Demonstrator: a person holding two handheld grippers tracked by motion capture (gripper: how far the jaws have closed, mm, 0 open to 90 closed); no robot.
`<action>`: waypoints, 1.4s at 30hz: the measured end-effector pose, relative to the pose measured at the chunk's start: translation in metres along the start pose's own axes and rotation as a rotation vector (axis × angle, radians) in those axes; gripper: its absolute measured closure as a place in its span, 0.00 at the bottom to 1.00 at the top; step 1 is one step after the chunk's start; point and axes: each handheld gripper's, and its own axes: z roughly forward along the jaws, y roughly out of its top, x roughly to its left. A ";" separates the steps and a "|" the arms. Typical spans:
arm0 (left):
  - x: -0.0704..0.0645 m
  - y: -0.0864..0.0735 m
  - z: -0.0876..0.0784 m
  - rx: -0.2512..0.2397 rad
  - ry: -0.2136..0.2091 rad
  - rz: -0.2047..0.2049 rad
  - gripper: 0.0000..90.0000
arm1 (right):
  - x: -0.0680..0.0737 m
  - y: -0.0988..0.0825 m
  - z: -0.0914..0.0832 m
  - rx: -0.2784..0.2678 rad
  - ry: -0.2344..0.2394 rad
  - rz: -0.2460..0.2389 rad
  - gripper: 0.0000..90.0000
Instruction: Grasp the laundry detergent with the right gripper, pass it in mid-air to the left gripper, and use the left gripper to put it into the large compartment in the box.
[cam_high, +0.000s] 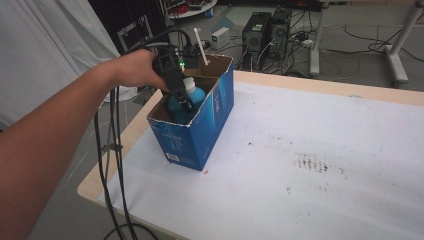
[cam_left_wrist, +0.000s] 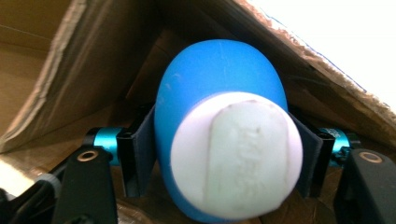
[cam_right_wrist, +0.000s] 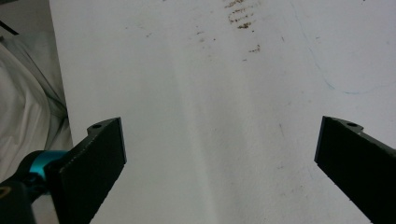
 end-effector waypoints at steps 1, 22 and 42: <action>0.000 -0.001 -0.001 -0.006 0.002 -0.004 0.34 | 0.000 0.000 0.000 -0.002 0.001 -0.001 0.02; -0.007 -0.003 -0.046 -0.120 0.030 -0.048 0.25 | 0.003 0.003 0.001 0.003 0.000 -0.002 0.02; -0.017 -0.001 -0.064 -0.198 0.003 -0.061 0.19 | 0.006 0.004 -0.002 -0.014 -0.008 -0.002 0.02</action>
